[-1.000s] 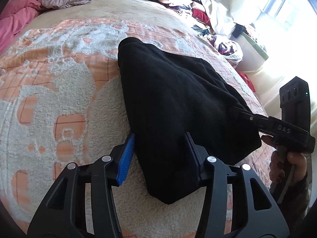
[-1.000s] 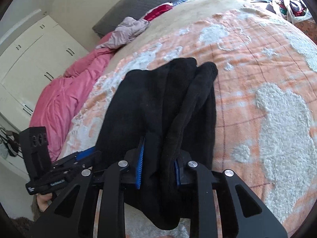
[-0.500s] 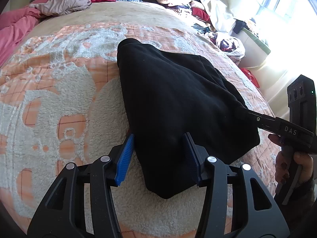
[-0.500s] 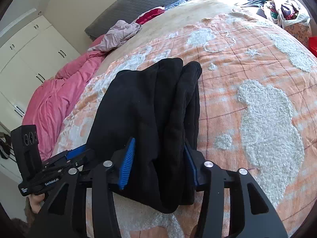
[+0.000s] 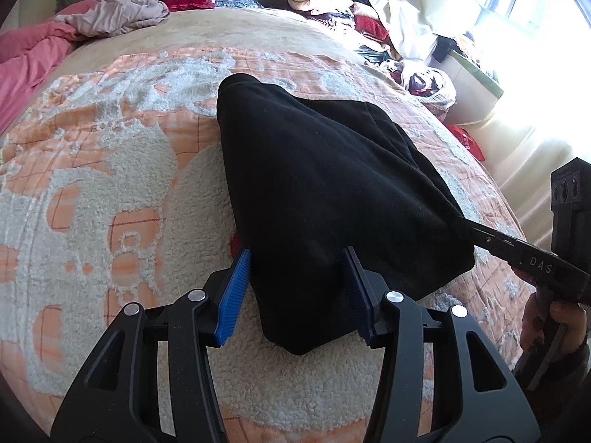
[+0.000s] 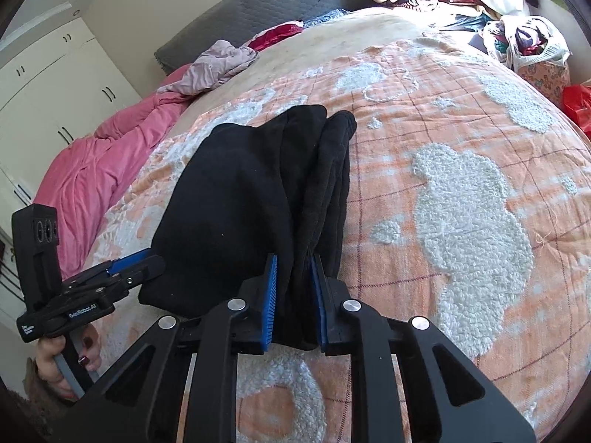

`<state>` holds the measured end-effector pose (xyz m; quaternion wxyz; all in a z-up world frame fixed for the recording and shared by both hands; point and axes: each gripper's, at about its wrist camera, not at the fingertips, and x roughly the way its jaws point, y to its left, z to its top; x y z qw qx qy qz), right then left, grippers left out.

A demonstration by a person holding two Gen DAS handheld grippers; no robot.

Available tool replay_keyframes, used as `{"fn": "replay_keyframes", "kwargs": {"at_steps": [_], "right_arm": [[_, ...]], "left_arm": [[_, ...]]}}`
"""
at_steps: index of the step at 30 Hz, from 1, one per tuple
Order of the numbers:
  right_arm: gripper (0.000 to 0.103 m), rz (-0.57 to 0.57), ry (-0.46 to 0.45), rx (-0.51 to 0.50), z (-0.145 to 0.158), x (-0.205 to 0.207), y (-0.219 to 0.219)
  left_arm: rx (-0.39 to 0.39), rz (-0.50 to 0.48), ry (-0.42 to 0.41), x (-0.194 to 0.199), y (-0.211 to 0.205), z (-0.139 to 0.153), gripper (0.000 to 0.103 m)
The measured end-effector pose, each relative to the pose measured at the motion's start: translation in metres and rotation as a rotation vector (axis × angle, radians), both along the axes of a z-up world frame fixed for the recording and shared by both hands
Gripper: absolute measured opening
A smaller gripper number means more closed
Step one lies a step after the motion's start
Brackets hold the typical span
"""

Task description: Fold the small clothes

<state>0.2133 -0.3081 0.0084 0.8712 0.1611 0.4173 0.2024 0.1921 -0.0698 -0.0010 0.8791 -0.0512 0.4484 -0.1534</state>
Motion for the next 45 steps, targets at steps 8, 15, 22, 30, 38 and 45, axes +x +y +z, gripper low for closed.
{"fn": "replay_keyframes", "kwargs": {"at_steps": [8,15,22,30,38,45], "right_arm": [[0.043,-0.037,-0.043,-0.041,0.000,-0.012,0.007],[0.063,-0.106,-0.131,-0.102,0.009,-0.030,0.006],[0.095,-0.223,-0.334,-0.214,0.030,-0.066,0.010],[0.098,-0.260,-0.465,-0.231,0.038,-0.097,0.012],[0.098,-0.273,-0.499,-0.211,0.038,-0.127,0.019],[0.098,-0.266,-0.529,-0.232,0.034,-0.154,0.032]], "left_arm": [[0.003,0.002,-0.003,-0.005,-0.001,0.001,0.041],[-0.003,0.001,-0.025,-0.011,-0.002,0.010,0.049],[-0.019,0.011,-0.067,-0.024,0.001,0.023,0.067],[-0.033,0.036,-0.122,-0.044,0.011,0.034,0.093],[-0.001,0.038,-0.179,-0.070,0.015,0.039,0.093],[0.018,0.046,-0.187,-0.092,0.025,0.029,0.093]]}}
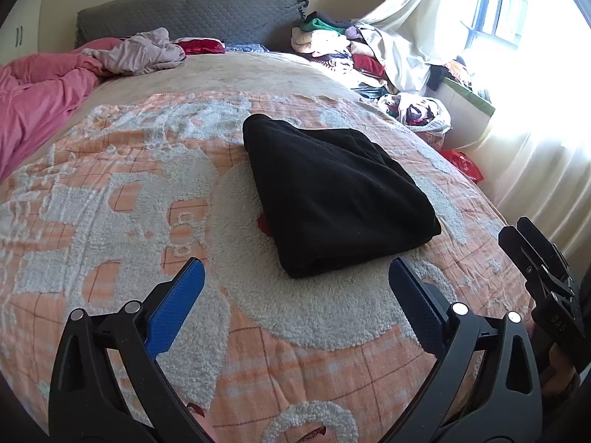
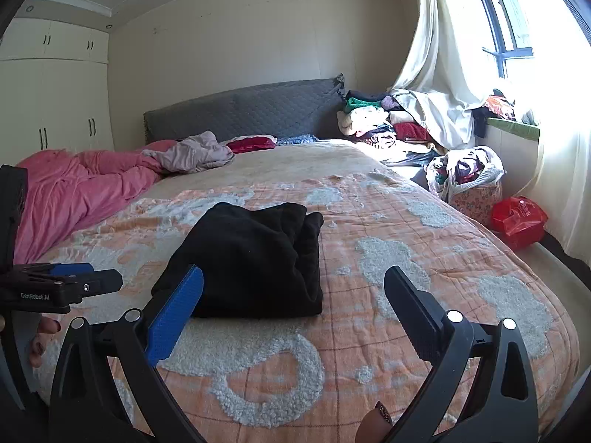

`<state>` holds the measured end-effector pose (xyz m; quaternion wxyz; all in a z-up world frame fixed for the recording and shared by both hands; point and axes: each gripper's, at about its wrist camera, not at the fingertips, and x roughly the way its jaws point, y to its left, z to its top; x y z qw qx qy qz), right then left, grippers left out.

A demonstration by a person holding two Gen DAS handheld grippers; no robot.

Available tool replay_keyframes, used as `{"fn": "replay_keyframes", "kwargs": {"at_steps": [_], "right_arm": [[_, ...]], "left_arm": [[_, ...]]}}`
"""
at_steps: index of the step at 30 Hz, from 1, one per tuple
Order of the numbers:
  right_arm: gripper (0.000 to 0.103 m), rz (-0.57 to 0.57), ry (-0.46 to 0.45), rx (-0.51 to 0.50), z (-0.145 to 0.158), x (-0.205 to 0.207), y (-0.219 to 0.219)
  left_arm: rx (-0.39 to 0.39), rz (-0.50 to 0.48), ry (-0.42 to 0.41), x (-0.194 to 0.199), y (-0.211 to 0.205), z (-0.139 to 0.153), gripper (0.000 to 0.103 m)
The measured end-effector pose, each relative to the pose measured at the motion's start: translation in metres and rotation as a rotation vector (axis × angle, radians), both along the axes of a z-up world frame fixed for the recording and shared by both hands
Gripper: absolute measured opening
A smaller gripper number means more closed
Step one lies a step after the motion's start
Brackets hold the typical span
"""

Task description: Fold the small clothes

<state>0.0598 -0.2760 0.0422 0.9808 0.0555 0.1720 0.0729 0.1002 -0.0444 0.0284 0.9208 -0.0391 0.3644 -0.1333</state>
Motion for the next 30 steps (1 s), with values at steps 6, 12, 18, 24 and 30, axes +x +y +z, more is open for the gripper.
{"fn": "replay_keyframes", "kwargs": {"at_steps": [6,12,18,24,30], "right_arm": [[0.099,-0.005,0.027,-0.050,-0.010,-0.019,0.019],[0.099,-0.022,0.080,-0.051,-0.027,-0.036,0.030],[0.099,-0.024,0.126,-0.035,-0.036,-0.034,0.032],[0.099,-0.020,0.149,-0.039,-0.041,-0.029,0.034],[0.099,-0.011,0.154,-0.058,-0.043,-0.028,0.039]], "left_arm": [[0.016,0.006,-0.028,-0.019,0.009,-0.009,0.093],[0.007,0.022,-0.005,-0.029,0.017,-0.024,0.093],[0.011,0.041,0.028,-0.034,0.021,-0.040,0.094],[0.015,0.047,0.031,-0.036,0.023,-0.042,0.094],[0.012,0.047,0.039,-0.037,0.022,-0.042,0.094]]}}
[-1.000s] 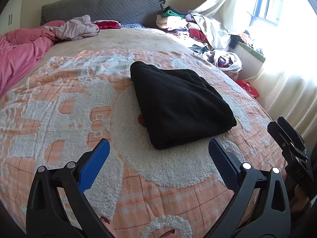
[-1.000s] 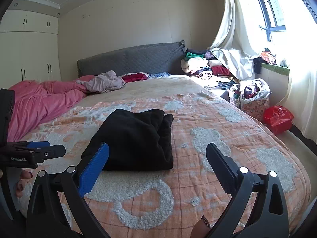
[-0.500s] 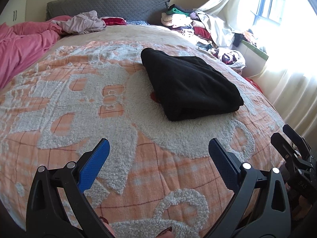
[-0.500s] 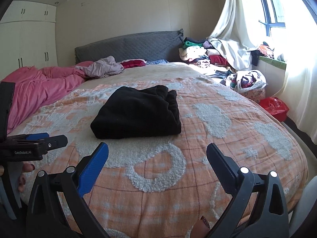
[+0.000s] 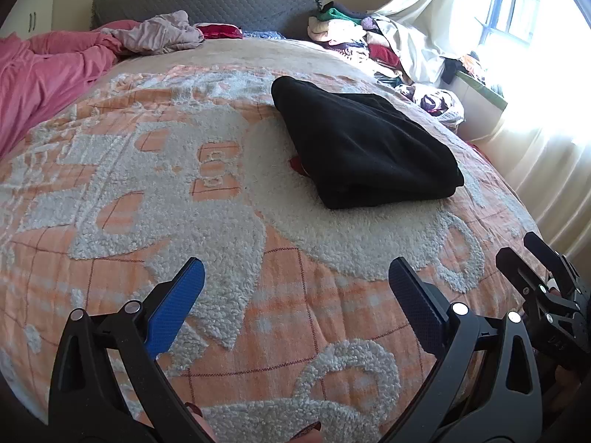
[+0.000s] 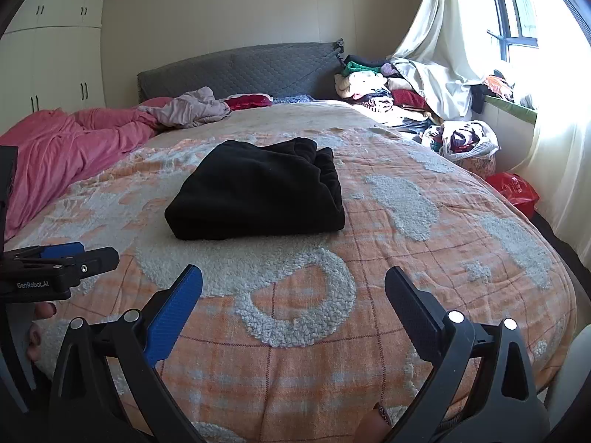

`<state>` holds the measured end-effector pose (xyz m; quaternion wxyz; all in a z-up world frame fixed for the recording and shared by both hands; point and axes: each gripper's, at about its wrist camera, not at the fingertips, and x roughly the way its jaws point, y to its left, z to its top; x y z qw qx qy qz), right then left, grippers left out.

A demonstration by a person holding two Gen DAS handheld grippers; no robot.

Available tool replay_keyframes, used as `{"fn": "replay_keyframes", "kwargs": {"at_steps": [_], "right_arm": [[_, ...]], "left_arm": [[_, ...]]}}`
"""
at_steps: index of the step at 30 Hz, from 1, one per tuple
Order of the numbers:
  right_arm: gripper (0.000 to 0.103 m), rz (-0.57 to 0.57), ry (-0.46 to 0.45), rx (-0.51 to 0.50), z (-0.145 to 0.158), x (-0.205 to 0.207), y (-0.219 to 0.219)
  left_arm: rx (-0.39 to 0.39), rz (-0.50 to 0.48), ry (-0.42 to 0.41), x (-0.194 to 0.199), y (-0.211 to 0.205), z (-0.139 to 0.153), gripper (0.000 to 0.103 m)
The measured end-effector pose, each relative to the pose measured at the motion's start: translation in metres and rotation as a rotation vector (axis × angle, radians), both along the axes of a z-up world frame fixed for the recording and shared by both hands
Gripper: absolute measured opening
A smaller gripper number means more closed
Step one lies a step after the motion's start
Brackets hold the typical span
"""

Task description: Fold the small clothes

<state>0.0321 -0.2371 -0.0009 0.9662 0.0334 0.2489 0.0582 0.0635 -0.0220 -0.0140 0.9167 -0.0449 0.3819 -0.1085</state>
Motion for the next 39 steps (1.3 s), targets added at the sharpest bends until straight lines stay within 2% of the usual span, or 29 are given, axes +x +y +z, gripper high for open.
{"fn": "replay_keyframes", "kwargs": {"at_steps": [10,39], "right_arm": [[0.099,-0.014,0.009,0.029,-0.0019,0.0022,-0.0066],[0.099,-0.016,0.007,0.025,-0.0016,0.0014,-0.0069]], "left_arm": [[0.015,0.001,-0.001,-0.0015,-0.0024,0.0011,0.094],[0.033,0.005,0.009,-0.0041,-0.0032,0.0011,0.094]]}}
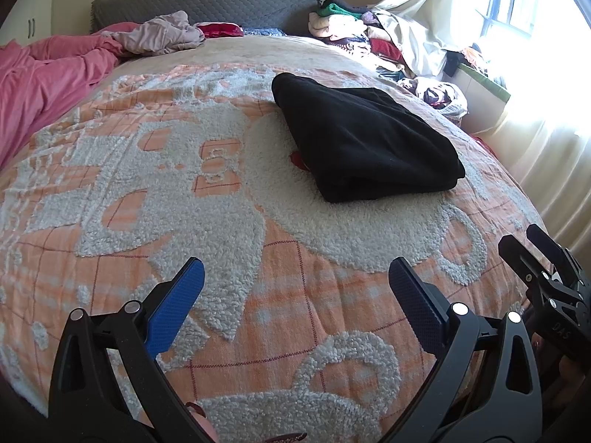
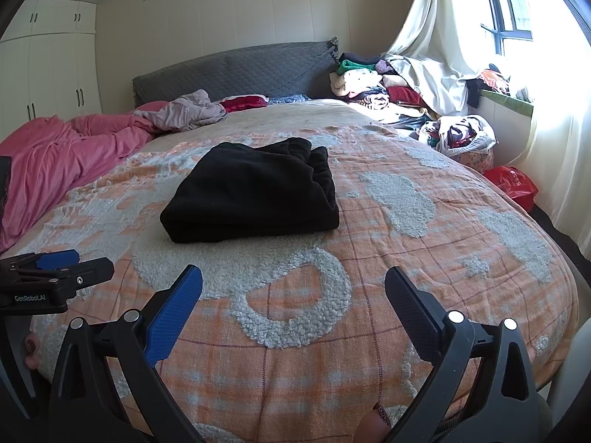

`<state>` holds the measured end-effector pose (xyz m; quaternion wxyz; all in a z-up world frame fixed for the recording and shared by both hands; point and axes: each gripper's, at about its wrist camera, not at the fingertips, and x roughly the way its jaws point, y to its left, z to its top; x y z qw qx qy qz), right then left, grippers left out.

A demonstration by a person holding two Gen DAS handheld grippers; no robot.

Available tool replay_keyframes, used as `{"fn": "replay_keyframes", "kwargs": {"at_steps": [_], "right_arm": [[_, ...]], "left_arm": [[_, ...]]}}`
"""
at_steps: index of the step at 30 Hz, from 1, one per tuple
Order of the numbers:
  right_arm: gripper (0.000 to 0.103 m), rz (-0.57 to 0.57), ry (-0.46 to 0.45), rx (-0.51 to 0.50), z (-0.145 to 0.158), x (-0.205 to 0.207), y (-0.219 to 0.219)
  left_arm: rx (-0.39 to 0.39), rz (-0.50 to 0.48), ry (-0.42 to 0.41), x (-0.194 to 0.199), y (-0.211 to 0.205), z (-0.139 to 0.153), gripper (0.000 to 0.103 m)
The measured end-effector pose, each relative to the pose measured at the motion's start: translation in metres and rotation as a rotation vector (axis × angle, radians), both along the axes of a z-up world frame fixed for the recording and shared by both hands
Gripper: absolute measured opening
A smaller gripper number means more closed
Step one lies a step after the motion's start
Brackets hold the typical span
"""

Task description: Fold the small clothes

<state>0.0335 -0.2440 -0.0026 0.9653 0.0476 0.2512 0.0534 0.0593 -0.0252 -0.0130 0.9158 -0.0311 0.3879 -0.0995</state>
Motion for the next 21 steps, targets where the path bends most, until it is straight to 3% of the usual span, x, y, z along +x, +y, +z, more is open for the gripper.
{"fn": "replay_keyframes", "kwargs": {"at_steps": [21], "right_arm": [[0.099,0.001,0.002,-0.002,-0.0005,0.0001,0.0003]], "left_arm": [[0.019,0.015,0.011,0.0005,0.0055,-0.0005,0.094]]}}
